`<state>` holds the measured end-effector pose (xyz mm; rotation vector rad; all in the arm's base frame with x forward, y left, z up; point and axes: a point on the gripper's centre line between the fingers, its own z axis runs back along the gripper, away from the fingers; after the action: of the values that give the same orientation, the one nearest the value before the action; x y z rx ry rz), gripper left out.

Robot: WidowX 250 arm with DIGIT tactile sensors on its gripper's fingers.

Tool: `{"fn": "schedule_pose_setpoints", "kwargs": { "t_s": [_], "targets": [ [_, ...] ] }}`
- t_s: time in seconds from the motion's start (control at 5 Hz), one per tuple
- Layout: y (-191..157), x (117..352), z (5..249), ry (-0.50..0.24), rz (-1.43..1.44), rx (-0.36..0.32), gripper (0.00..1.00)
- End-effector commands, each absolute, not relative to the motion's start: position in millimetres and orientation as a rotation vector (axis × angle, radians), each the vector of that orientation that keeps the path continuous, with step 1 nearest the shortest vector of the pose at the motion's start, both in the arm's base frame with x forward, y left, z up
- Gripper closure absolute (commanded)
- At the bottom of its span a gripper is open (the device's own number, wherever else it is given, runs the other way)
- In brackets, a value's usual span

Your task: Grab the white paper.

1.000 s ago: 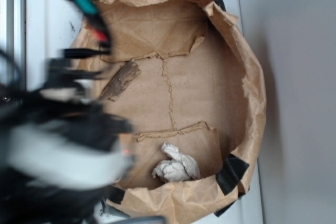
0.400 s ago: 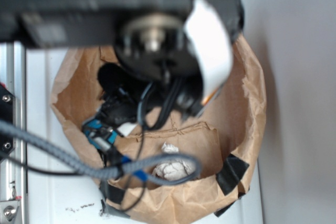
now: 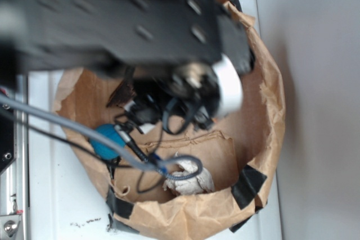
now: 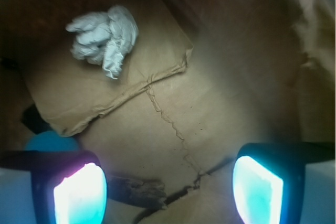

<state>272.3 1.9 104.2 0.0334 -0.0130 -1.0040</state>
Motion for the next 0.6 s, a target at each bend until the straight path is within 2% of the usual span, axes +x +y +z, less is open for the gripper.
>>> {"fn": "schedule_pose_setpoints", "kwargs": {
  "t_s": [0.0,0.2,0.4],
  "targets": [
    [-8,279,118,-0.062,-1.014,0.063,0.0],
    [-8,279,118,-0.062,-1.014,0.063,0.0],
    [7,284,100,-0.036,-1.262,-0.018,0.0]
  ]
}}
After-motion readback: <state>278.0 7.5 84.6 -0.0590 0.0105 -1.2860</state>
